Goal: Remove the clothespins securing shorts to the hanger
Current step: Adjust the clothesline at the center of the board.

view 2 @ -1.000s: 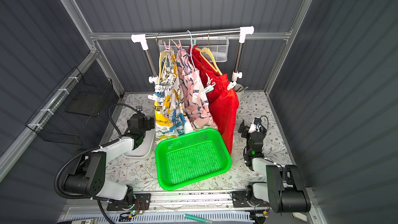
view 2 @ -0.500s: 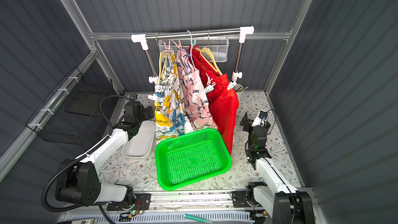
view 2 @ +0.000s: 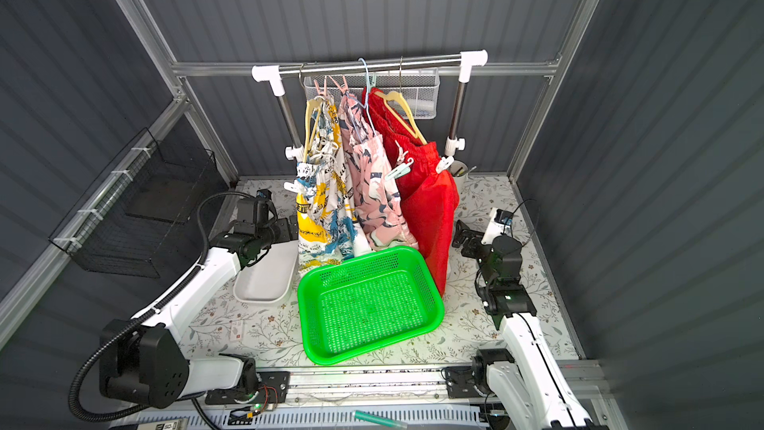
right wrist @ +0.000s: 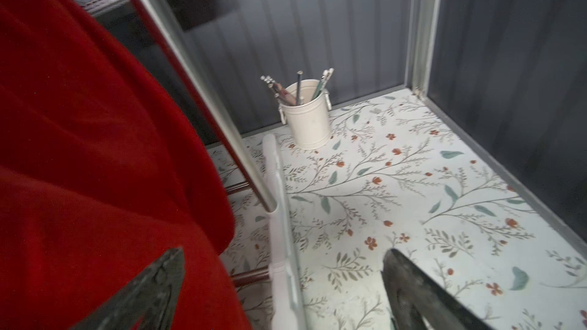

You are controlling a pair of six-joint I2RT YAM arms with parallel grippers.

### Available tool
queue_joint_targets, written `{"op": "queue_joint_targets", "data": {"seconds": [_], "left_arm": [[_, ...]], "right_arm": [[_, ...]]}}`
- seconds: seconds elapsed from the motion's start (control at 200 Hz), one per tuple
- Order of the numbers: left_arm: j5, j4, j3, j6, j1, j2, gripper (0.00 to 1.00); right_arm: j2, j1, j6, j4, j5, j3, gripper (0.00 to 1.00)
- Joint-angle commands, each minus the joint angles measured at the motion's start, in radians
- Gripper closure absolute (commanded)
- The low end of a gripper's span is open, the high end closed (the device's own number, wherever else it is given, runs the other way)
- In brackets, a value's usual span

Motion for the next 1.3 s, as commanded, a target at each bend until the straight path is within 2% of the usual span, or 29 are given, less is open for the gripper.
{"op": "queue_joint_targets", "data": {"seconds": [0.0, 0.18, 0.405, 0.745, 0.861, 0.976, 1.151, 1.246, 1.291], "left_arm": [[0.117, -0.044, 0.007, 0.003, -0.006, -0.025, 0.0], [0.165, -0.04, -0.023, 0.019, -0.015, -0.052, 0.0], [0.207, -0.114, -0.004, 0.007, -0.024, -0.061, 0.0], [0.256, -0.283, -0.066, -0.039, -0.024, -0.172, 0.0], [0.279, -0.317, -0.082, -0.067, -0.024, -0.199, 0.0], [0.341, -0.288, -0.121, -0.118, -0.026, -0.215, 0.0], [0.364, -0.206, -0.141, -0.169, -0.031, -0.156, 0.0], [0.39, -0.118, -0.152, -0.208, -0.03, -0.123, 0.0], [0.397, -0.071, -0.151, -0.23, -0.032, -0.093, 0.0]], "right_arm": [[-0.034, 0.02, 0.041, -0.165, -0.119, 0.056, 0.01], [-0.105, 0.129, 0.023, -0.333, -0.036, 0.142, 0.01], [-0.18, 0.259, 0.007, -0.447, 0.045, 0.2, 0.01], [-0.211, 0.475, -0.013, -0.479, 0.157, 0.157, 0.01], [-0.177, 0.482, -0.018, -0.468, 0.162, 0.113, 0.01], [-0.123, 0.482, 0.006, -0.363, 0.172, 0.063, 0.01], [-0.002, 0.467, 0.06, -0.247, 0.174, 0.042, 0.01], [0.039, 0.42, 0.088, -0.193, 0.163, 0.022, 0.01], [0.047, 0.376, 0.103, -0.157, 0.116, 0.001, 0.01]]}}
